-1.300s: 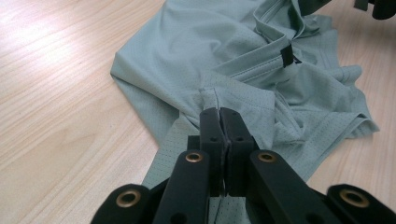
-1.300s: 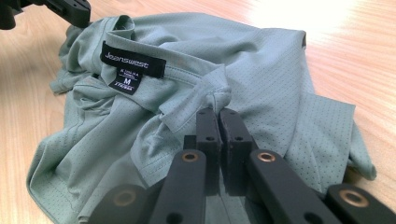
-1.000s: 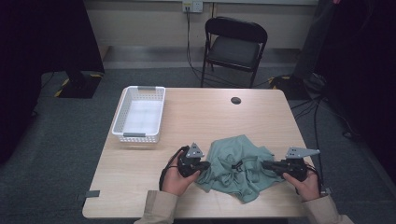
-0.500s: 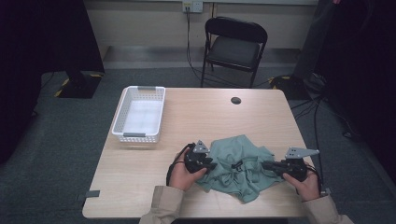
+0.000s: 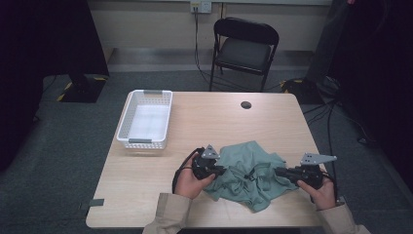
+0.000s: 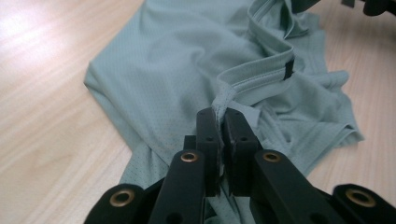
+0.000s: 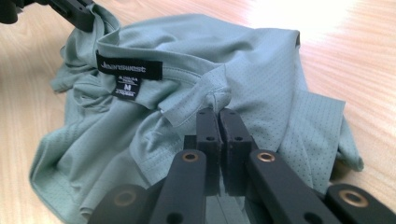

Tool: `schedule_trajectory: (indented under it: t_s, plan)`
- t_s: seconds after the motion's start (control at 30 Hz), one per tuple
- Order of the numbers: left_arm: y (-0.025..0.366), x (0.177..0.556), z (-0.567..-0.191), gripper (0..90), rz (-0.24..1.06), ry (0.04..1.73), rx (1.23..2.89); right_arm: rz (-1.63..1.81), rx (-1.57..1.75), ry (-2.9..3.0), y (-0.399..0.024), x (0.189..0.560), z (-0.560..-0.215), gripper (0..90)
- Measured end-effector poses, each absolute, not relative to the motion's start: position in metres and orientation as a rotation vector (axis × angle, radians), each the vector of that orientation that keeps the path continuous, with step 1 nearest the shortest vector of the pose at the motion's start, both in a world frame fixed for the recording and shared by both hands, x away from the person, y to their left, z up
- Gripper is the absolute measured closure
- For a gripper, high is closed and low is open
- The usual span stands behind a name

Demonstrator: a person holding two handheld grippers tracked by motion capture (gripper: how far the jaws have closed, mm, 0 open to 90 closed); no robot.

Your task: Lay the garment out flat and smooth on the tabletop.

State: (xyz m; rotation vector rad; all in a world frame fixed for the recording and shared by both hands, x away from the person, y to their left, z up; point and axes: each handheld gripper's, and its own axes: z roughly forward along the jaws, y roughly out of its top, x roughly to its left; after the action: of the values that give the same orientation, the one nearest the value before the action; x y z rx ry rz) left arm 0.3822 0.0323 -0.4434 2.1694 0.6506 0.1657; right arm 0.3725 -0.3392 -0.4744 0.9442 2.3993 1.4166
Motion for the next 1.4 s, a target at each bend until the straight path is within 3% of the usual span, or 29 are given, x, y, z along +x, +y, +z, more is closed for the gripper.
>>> schedule_trajectory:
  t_s: [0.6,1.4]
  plan:
    - [0.047,0.39,-0.394,86.2,0.298,0.66,2.108,1.423,0.877,2.434,-0.345,0.389,-0.416,87.9]
    - [0.049,0.418,-0.341,86.1,0.389,0.677,2.063,1.49,0.905,2.391,-0.343,0.429,-0.367,87.9]
